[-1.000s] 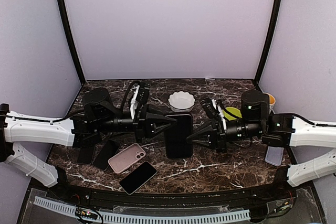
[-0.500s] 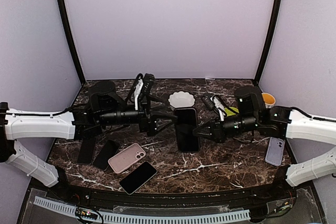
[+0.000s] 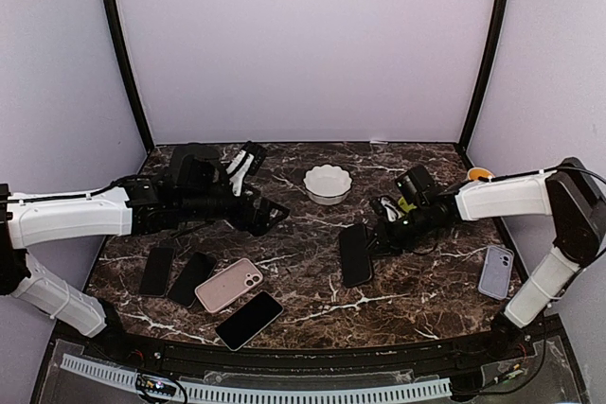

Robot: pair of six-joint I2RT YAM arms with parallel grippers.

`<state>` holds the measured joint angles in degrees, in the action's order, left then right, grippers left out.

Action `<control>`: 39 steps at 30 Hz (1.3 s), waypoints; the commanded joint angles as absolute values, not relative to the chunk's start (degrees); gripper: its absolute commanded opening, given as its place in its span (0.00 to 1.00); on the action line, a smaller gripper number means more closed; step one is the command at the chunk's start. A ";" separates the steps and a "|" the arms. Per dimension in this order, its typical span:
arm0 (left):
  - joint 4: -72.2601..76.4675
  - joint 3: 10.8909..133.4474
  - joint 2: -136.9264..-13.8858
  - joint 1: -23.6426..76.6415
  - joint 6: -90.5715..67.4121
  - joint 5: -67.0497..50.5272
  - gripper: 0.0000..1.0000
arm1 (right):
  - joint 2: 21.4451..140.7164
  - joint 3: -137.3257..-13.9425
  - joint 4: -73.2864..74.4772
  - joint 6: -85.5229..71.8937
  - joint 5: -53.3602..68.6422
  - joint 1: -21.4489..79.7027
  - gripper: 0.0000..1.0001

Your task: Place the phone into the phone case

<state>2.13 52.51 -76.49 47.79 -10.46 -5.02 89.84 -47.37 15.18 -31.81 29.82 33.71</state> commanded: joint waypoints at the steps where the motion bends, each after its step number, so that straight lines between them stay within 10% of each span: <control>1: -1.43 51.58 -74.77 47.59 -6.90 -3.68 0.99 | 93.60 -51.49 20.90 -28.80 20.31 32.91 0.22; 4: -1.57 51.40 -74.49 47.36 -7.55 -4.92 0.99 | 94.08 -53.49 24.66 -28.75 14.91 33.08 0.45; 12: -1.76 51.40 -73.31 47.16 -7.30 -6.63 0.99 | 91.29 -58.50 35.62 -33.75 -6.85 42.90 0.58; 28: -1.96 51.56 -73.23 45.83 -7.56 -8.48 0.99 | 102.36 -50.93 37.21 -46.04 -8.14 56.08 0.27; 39: -3.22 52.26 -70.34 44.57 -6.98 -9.92 0.99 | 86.52 -60.17 55.33 -45.15 -21.70 41.07 0.53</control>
<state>-1.87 52.10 -74.30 45.15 -8.08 -8.88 95.37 -60.55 46.26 -44.66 -16.08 51.37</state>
